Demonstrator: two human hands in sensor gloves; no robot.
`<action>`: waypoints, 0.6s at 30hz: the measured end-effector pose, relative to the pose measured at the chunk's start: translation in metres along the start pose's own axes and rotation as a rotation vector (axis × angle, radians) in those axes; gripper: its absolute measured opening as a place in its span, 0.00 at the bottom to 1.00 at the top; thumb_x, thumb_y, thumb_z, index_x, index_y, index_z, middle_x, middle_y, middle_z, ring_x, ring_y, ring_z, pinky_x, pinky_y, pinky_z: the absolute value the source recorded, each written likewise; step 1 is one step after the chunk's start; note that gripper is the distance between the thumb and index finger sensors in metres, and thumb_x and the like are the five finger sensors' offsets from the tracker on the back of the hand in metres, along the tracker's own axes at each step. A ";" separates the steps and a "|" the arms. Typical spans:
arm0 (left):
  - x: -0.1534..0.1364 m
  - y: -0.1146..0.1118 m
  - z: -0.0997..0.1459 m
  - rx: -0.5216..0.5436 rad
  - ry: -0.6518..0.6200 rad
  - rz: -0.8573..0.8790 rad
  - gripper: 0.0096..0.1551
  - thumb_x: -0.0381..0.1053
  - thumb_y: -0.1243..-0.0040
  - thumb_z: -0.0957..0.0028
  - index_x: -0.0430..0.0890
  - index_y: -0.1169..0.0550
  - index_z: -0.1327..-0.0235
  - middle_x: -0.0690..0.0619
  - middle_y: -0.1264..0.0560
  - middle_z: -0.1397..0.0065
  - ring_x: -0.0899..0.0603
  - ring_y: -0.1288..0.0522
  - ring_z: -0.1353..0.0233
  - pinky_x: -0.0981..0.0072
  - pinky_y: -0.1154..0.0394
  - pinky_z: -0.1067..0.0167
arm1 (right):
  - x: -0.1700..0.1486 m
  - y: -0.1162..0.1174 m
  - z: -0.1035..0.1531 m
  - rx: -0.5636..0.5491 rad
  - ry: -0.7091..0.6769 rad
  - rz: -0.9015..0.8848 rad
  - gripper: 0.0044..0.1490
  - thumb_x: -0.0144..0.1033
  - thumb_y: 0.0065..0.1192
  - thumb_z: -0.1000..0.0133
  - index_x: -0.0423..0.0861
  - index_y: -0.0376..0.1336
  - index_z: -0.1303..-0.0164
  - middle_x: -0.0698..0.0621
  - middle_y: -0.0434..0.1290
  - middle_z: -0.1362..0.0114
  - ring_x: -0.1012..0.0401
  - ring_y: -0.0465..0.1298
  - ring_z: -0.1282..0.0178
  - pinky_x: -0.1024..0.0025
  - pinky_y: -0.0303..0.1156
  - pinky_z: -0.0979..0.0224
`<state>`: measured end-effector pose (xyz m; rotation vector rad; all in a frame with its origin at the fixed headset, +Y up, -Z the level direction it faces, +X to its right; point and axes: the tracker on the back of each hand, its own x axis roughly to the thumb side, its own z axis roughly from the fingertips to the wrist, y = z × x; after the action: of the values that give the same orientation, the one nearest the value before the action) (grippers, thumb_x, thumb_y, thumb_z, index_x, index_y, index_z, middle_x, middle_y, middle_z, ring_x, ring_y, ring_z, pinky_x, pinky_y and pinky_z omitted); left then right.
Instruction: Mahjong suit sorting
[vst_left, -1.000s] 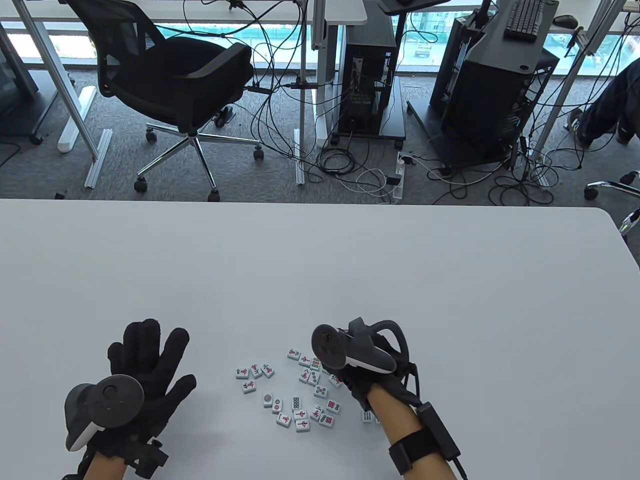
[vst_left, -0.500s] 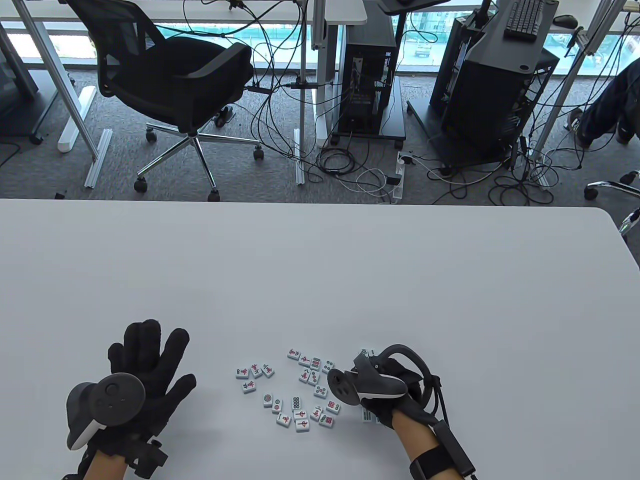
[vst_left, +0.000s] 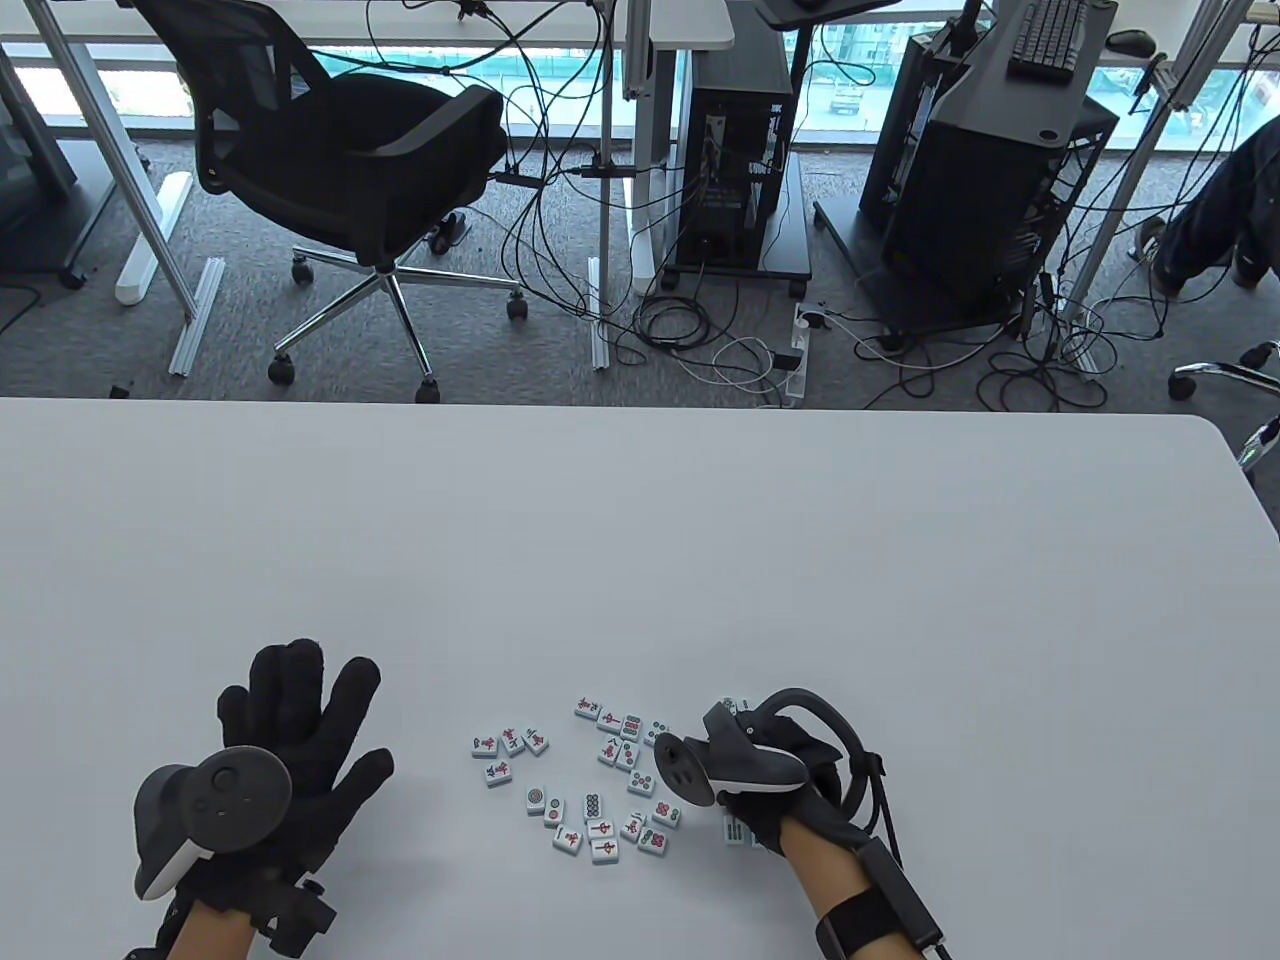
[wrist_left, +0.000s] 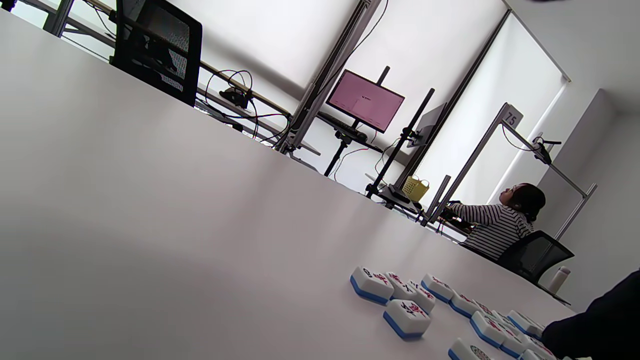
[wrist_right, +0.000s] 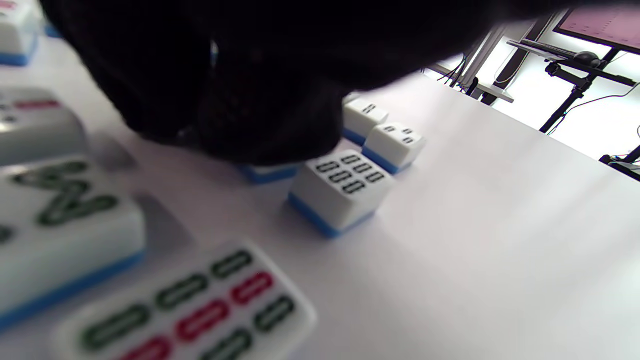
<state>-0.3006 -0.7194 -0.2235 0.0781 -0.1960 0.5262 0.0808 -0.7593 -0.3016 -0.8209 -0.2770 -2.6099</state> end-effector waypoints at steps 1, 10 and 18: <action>0.000 0.000 0.000 0.000 0.000 0.000 0.46 0.77 0.59 0.49 0.67 0.55 0.20 0.67 0.77 0.20 0.51 0.82 0.18 0.40 0.81 0.30 | 0.000 -0.003 0.002 -0.015 0.004 0.002 0.39 0.47 0.70 0.58 0.36 0.69 0.42 0.50 0.83 0.68 0.64 0.78 0.83 0.71 0.77 0.76; 0.001 -0.001 0.000 -0.001 -0.006 -0.006 0.46 0.77 0.59 0.49 0.67 0.55 0.20 0.67 0.77 0.20 0.51 0.82 0.18 0.40 0.81 0.29 | -0.016 -0.044 0.034 -0.180 0.103 -0.086 0.41 0.51 0.66 0.57 0.39 0.67 0.38 0.49 0.83 0.60 0.61 0.80 0.75 0.68 0.79 0.69; 0.002 -0.002 0.000 -0.005 -0.011 -0.013 0.46 0.77 0.59 0.49 0.67 0.55 0.20 0.67 0.77 0.20 0.51 0.82 0.18 0.40 0.81 0.29 | -0.039 -0.062 0.088 -0.489 0.223 -0.198 0.50 0.60 0.58 0.54 0.46 0.55 0.24 0.45 0.70 0.28 0.50 0.76 0.39 0.49 0.74 0.35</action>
<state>-0.2981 -0.7207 -0.2230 0.0779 -0.2077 0.5122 0.1283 -0.6649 -0.2572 -0.6629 0.3762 -2.9734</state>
